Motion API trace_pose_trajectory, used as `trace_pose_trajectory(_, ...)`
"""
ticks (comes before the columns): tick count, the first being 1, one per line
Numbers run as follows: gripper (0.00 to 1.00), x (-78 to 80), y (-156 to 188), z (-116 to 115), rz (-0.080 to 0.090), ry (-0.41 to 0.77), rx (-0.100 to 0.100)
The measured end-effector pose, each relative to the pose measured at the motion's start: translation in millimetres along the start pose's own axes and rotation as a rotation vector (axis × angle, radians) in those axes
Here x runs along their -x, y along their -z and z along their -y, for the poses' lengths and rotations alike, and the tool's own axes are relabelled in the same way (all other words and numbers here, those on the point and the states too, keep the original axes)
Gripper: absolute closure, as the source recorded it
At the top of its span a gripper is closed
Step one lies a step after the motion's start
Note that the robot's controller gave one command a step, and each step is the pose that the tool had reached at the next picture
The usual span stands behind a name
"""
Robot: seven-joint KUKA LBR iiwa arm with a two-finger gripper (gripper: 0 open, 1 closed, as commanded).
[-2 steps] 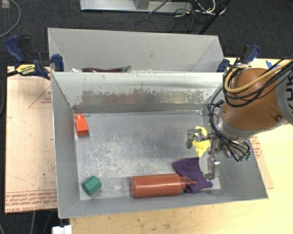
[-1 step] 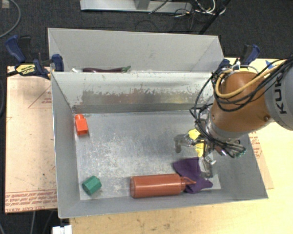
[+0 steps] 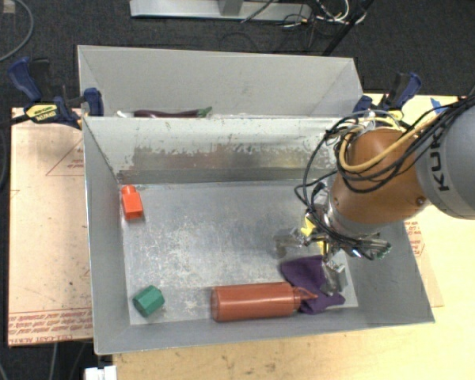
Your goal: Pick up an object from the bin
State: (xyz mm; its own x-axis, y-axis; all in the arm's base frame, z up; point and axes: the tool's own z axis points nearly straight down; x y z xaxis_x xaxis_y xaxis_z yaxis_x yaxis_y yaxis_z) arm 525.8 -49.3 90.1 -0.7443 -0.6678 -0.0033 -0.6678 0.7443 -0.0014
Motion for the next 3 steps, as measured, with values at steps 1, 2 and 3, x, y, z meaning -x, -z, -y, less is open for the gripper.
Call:
trace_pose_trajectory(1, 1.00, -8.0, -14, -8, 0.003, 0.343, 0.003)
trace_pose_trajectory(2, 1.00, -8.0, -14, -8, 0.003, 0.343, 0.003)
trace_pose_trajectory(3, 1.00, 3.2, 109, -24, 0.006, 0.310, 0.003)
